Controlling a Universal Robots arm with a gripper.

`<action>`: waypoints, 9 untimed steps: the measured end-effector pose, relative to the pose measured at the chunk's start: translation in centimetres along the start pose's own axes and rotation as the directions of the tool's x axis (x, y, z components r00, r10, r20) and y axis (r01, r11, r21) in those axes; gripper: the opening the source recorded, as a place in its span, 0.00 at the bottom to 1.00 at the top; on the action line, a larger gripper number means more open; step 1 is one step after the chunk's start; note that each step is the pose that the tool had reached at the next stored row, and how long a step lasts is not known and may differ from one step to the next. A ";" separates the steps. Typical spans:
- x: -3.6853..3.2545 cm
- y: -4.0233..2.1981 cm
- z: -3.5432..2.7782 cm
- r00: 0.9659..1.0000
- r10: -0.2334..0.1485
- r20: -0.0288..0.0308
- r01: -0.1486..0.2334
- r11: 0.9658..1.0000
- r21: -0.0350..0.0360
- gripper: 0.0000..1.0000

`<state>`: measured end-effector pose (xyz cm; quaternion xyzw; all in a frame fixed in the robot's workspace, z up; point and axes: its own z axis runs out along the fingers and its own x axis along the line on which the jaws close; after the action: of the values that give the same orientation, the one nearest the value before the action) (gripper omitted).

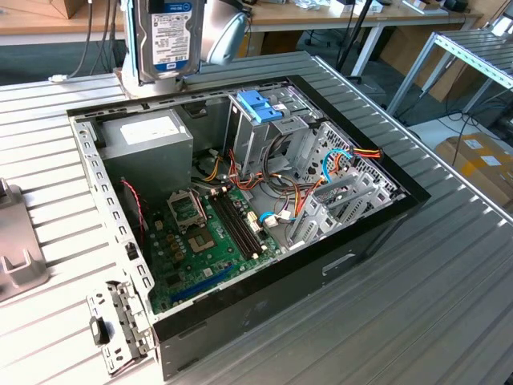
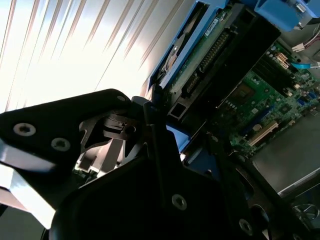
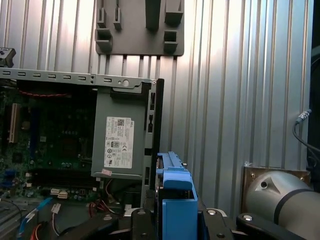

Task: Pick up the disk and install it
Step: 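Pick up the disk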

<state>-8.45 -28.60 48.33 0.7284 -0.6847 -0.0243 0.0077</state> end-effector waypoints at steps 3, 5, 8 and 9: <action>0.04 -0.68 -0.03 1.000 0.000 0.000 0.000 1.000 0.000 0.37; 0.07 -1.01 -0.04 1.000 0.000 0.000 0.000 1.000 0.000 0.37; 0.11 -1.68 -0.06 1.000 0.000 0.000 0.000 1.000 0.000 0.37; 0.13 -1.89 -0.07 1.000 0.000 0.000 0.000 1.000 0.000 0.37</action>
<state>-6.55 -28.61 48.31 0.7284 -0.6846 -0.0244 0.0077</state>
